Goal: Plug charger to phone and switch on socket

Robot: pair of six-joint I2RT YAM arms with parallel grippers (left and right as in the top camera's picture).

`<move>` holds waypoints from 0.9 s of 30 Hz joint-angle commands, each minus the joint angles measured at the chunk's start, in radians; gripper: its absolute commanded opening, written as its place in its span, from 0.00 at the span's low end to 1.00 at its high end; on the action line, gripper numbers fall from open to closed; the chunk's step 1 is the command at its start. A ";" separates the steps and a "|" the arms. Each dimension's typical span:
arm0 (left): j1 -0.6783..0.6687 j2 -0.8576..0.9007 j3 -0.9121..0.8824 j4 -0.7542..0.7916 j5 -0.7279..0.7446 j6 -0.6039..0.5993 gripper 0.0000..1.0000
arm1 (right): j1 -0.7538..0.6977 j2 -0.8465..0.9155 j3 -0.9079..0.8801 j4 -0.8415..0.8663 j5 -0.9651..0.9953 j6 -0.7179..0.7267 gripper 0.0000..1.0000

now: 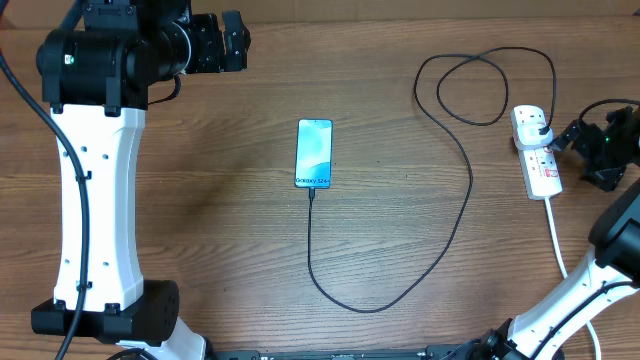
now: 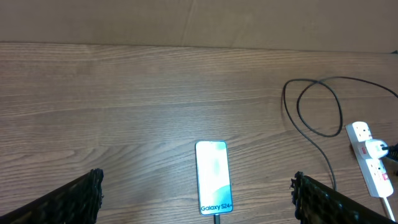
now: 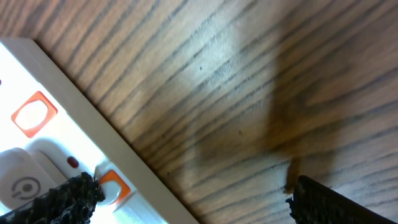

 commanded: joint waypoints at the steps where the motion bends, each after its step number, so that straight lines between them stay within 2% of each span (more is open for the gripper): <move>1: -0.007 -0.002 0.001 0.001 -0.009 0.019 1.00 | 0.003 0.010 -0.004 -0.014 0.010 0.003 1.00; 10: -0.007 -0.002 0.001 0.001 -0.009 0.019 1.00 | 0.003 0.010 -0.004 -0.048 0.075 0.014 1.00; 27: -0.007 -0.002 0.001 0.001 -0.009 0.019 1.00 | 0.004 0.011 -0.004 -0.045 0.002 -0.006 1.00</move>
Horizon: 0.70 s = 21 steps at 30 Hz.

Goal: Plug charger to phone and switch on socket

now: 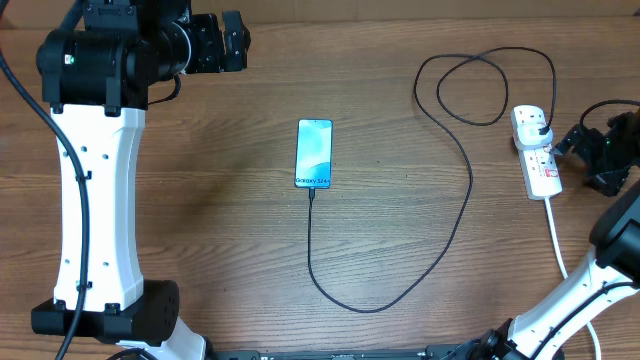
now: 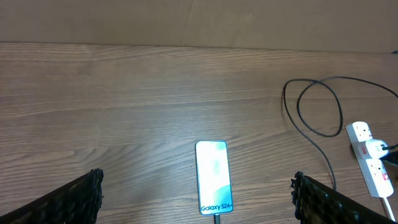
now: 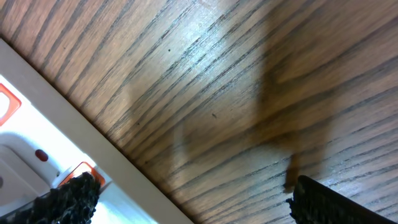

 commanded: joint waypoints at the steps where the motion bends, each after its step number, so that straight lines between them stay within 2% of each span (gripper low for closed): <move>1: -0.007 -0.002 0.001 0.001 -0.008 0.019 1.00 | 0.007 0.011 -0.004 -0.005 -0.041 -0.021 1.00; 21: -0.007 -0.002 0.001 0.001 -0.008 0.019 1.00 | 0.075 0.045 -0.004 -0.004 -0.033 -0.054 1.00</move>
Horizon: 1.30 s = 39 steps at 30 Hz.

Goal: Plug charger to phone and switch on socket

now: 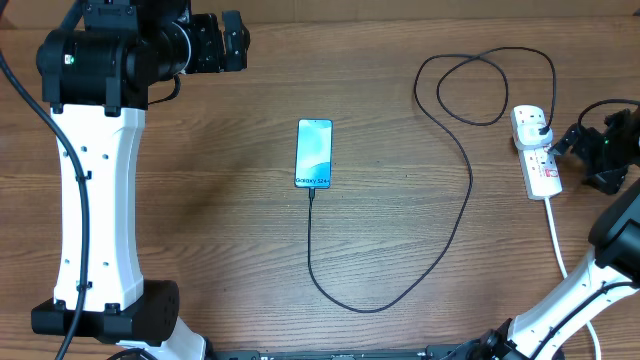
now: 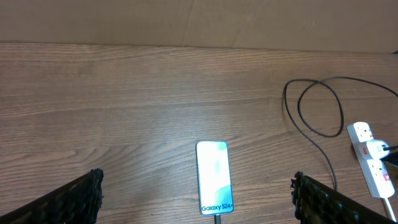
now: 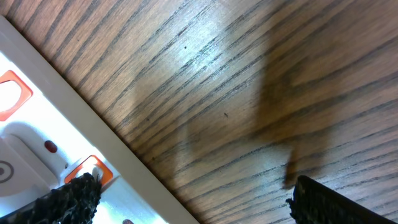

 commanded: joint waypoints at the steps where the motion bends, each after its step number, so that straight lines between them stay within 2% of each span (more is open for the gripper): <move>1: -0.007 -0.002 0.000 0.001 -0.005 0.019 1.00 | 0.069 0.048 -0.006 -0.001 -0.029 -0.013 1.00; 13: -0.007 -0.002 0.001 0.001 -0.005 0.019 1.00 | 0.081 0.051 -0.006 0.009 -0.145 -0.039 1.00; 21: -0.007 -0.002 0.000 0.001 -0.005 0.019 1.00 | 0.081 0.050 -0.004 0.005 -0.128 -0.037 1.00; 25: -0.007 -0.002 0.001 0.001 -0.005 0.019 1.00 | 0.056 0.024 0.047 -0.048 -0.124 0.022 1.00; 29: -0.007 -0.002 0.001 0.001 -0.005 0.019 1.00 | 0.016 -0.090 0.074 -0.070 -0.111 0.106 1.00; 31: -0.007 -0.002 0.001 0.001 -0.005 0.019 1.00 | -0.006 -0.204 0.074 -0.085 -0.085 0.143 1.00; 36: -0.007 -0.002 0.001 0.001 -0.005 0.019 1.00 | 0.007 -0.379 0.074 -0.178 -0.087 0.142 1.00; 39: -0.007 -0.002 0.001 0.001 -0.005 0.019 1.00 | 0.055 -0.506 0.065 -0.298 -0.085 0.140 1.00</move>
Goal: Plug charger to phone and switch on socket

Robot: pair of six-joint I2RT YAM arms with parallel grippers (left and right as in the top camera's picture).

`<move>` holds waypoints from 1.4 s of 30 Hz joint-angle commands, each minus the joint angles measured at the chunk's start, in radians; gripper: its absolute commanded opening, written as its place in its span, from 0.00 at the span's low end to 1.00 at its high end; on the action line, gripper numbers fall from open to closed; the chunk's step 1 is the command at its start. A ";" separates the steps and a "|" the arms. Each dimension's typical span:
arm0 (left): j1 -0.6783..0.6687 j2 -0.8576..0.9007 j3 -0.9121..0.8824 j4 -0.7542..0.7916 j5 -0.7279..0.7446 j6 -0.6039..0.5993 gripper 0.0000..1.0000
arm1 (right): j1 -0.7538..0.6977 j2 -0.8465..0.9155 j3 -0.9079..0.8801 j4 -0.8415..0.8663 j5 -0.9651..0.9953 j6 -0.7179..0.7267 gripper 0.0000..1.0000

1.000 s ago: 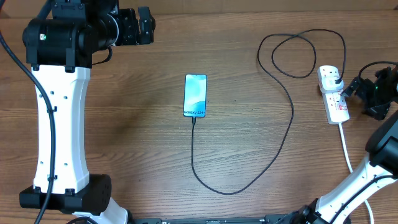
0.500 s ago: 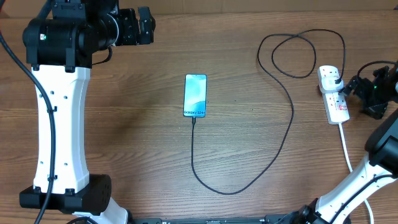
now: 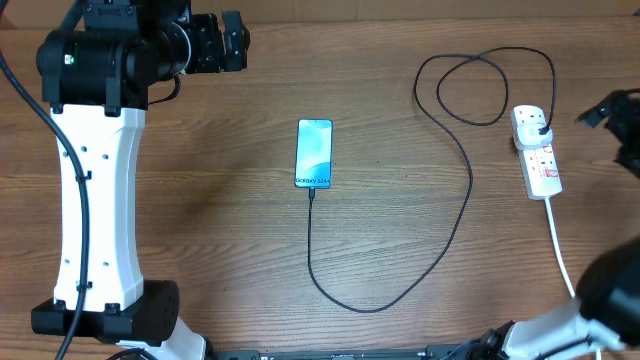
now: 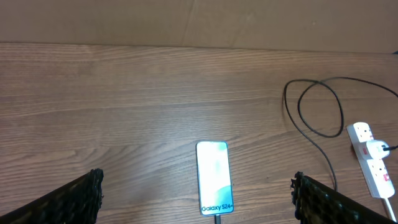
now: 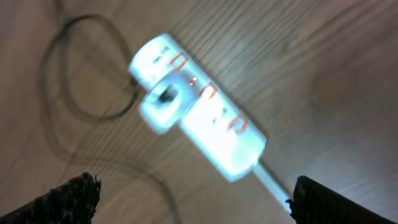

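Note:
The phone (image 3: 313, 153) lies screen-up and lit at mid-table, also in the left wrist view (image 4: 214, 177). A black cable (image 3: 455, 230) runs from its bottom edge in a wide loop to the white charger plug (image 3: 533, 124) seated in the white power strip (image 3: 537, 152). In the right wrist view the strip (image 5: 199, 124) and plug (image 5: 160, 102) are blurred, with red switch marks showing. My right gripper (image 3: 612, 112) is open, raised to the right of the strip and apart from it. My left gripper (image 3: 235, 40) is open, far back left, holding nothing.
The strip's white mains lead (image 3: 558, 240) runs toward the table's front right. The cable's coil (image 3: 485, 85) lies behind and left of the strip. A cardboard wall (image 4: 186, 22) borders the table's far edge.
My right gripper was low, right beside the strip's switches; now it is higher and farther right, with the whole strip in its blurred view. The left arm, phone and cable have not moved.
My right gripper's finger was close against the strip by an orange switch. Then it sat slightly off, then close by the switches again, and now it is drawn well clear. The phone stayed lit with the cable in it throughout.

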 commanded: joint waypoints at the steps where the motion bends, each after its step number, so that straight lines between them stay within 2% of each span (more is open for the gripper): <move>1: -0.007 -0.002 0.001 0.001 -0.005 0.019 1.00 | 0.071 -0.147 -0.003 -0.074 -0.014 0.007 1.00; 9: -0.007 -0.002 0.001 0.001 -0.005 0.019 1.00 | 0.349 -0.553 -0.241 -0.095 0.034 0.001 1.00; 12: -0.007 -0.002 0.001 0.001 -0.005 0.019 1.00 | 0.409 -0.654 -0.283 -0.105 0.030 0.000 1.00; 15: -0.007 -0.002 0.001 0.001 -0.005 0.019 1.00 | 0.452 -0.738 -0.285 -0.210 -0.008 0.000 1.00; 19: -0.007 -0.002 0.001 0.001 -0.005 0.019 1.00 | 0.454 -0.774 -0.285 -0.349 -0.023 0.000 1.00; 28: -0.007 -0.002 0.001 0.001 -0.005 0.019 1.00 | 0.454 -0.757 -0.285 -0.372 0.000 -0.011 1.00; 35: -0.007 -0.002 0.001 0.001 -0.005 0.019 1.00 | 0.465 -0.765 -0.296 -0.303 -0.053 -0.011 1.00; 38: -0.007 -0.002 0.001 0.001 -0.005 0.019 1.00 | 0.519 -0.842 -0.372 -0.171 -0.052 -0.016 1.00; 42: -0.007 -0.002 0.001 0.001 -0.005 0.019 1.00 | 0.624 -1.017 -0.557 0.023 -0.052 -0.019 1.00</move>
